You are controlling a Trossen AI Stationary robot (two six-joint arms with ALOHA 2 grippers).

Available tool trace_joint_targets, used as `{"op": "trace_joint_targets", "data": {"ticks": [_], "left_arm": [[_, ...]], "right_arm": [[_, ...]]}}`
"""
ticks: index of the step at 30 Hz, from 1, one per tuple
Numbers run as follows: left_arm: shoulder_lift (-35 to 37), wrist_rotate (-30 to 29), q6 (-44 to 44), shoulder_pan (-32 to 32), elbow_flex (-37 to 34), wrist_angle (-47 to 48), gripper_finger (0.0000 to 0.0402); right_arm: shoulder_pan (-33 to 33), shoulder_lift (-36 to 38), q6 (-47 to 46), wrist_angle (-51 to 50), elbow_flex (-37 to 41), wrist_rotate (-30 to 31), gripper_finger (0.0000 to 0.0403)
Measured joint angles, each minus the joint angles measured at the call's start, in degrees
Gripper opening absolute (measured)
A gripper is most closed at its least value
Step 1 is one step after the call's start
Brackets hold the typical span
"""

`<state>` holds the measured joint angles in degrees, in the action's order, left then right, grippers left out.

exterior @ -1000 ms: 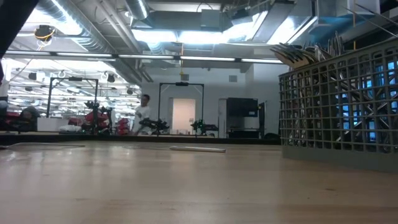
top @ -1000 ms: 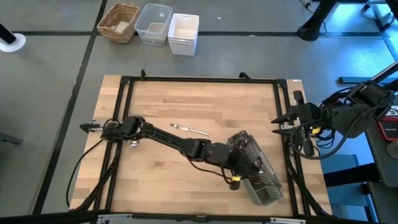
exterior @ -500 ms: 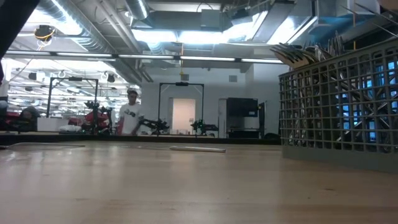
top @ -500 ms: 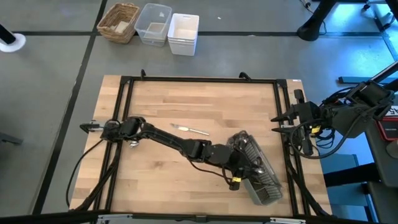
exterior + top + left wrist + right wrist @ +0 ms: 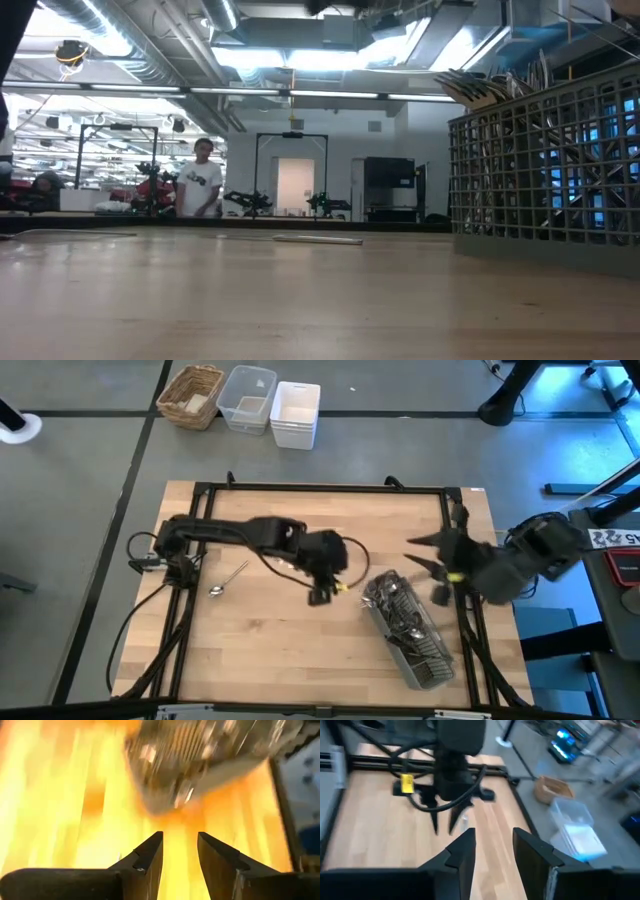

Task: Sort silverware
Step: Put the silver table knife into the gray silverware basket

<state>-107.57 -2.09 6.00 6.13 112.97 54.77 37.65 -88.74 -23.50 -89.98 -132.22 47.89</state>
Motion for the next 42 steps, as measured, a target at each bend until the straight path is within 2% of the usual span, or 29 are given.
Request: {"op": "trace_joint_targets", "data": {"ticks": [2,5,9,13,16,19,24,30,37,42], "left_arm": [[0.79,1.07,-0.22,-1.99,-0.08,6.48,0.0115],[1.70,3.96,-2.24,-4.79,-3.08,10.38,0.0115],[3.21,11.63,-6.52,-8.82,-11.85,8.26,0.0115],[4.64,20.20,-8.80,-14.04,-24.43,3.02,0.0115],[5.02,22.30,-9.44,-17.93,-33.46,-0.75,0.0115],[5.14,22.32,-10.90,-21.12,-39.37,-2.19,0.0115],[5.54,22.53,-21.99,-25.67,-44.38,-0.98,0.0115],[6.31,23.28,-31.81,-33.84,-49.46,-1.87,0.0115],[8.24,33.57,-36.44,-43.66,-54.92,-4.30,0.0115],[9.38,34.71,-38.51,-47.12,-56.40,-8.19,0.0115]], "right_arm": [[-4.12,-0.47,0.36,-0.02,0.00,-2.80,0.0131],[-11.66,-0.82,1.57,-0.05,-0.04,-10.86,0.0131],[-21.93,-2.61,4.88,-0.02,-0.02,-19.81,0.0131],[-30.45,-5.97,11.15,0.04,-0.02,-26.76,0.0131],[-35.41,-9.86,15.13,0.49,-0.02,-31.16,0.0131],[-39.05,-14.70,20.01,2.32,0.00,-35.28,0.0131],[-42.55,-23.80,25.57,6.57,0.00,-41.36,0.0131],[-44.25,-33.49,23.41,7.41,0.00,-41.70,0.0131],[-44.01,-39.49,20.79,6.81,0.02,-45.06,0.0131],[-44.43,-42.96,20.64,10.59,0.02,-47.52,0.0131]]}}
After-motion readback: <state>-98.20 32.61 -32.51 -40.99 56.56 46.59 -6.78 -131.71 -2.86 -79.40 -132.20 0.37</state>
